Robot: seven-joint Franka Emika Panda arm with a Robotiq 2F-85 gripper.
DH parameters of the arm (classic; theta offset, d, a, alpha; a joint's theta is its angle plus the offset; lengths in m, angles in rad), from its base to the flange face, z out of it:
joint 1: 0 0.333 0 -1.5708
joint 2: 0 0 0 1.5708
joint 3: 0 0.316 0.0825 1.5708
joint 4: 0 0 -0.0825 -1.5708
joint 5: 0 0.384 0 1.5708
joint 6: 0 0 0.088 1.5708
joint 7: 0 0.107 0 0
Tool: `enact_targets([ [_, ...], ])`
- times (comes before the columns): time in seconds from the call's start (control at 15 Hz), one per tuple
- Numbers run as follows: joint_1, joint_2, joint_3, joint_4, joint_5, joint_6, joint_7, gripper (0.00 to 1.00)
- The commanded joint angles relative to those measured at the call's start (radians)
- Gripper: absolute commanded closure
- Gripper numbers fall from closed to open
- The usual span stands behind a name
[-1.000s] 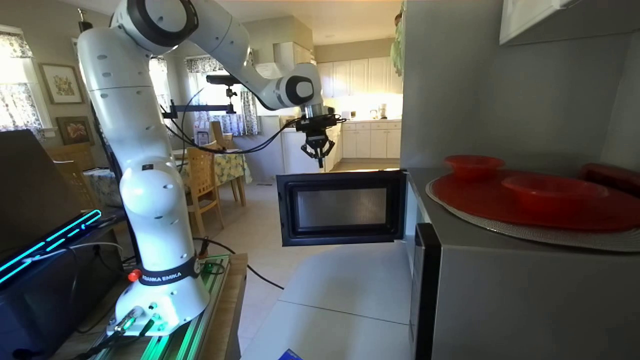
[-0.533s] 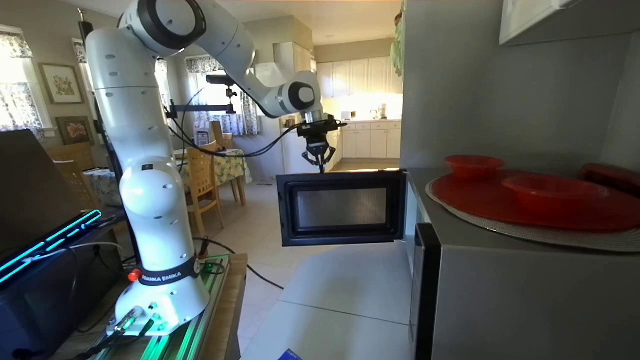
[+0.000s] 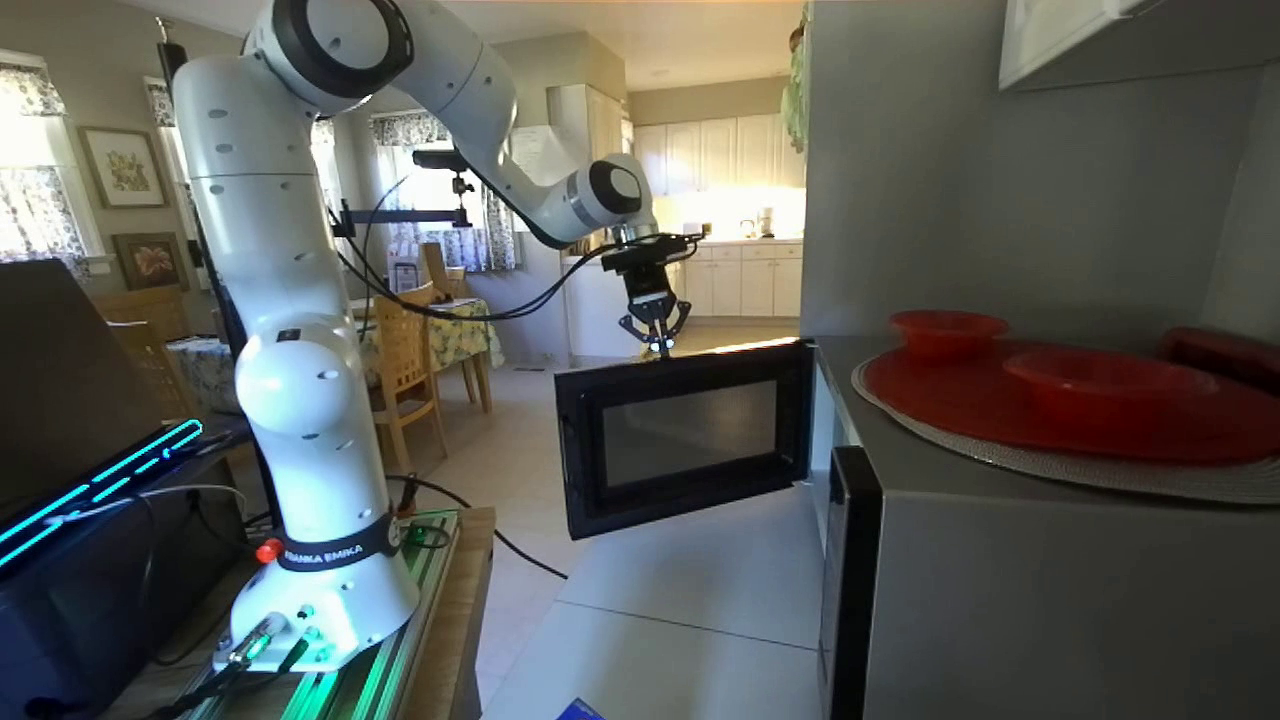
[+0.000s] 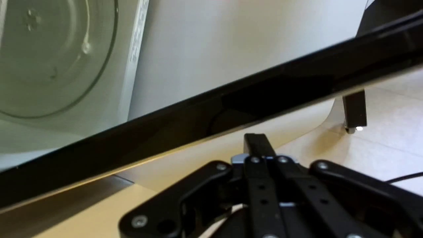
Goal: Close the microwave
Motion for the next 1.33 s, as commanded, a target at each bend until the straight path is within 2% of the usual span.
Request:
enact_targets([
  [0.0,-0.013,-0.029,0.004,0.008,0.037,-0.077,0.009,1.00],
  [0.33,-0.037,-0.023,-0.022,0.062,0.236,-0.217,0.039,1.00],
  [0.53,-0.079,-0.025,-0.070,0.061,0.328,-0.229,0.029,1.00],
  [1.0,-0.218,0.001,-0.207,-0.024,0.450,-0.125,0.062,1.00],
  [1.27,-0.278,0.037,-0.257,-0.058,0.506,-0.031,0.126,1.00],
])
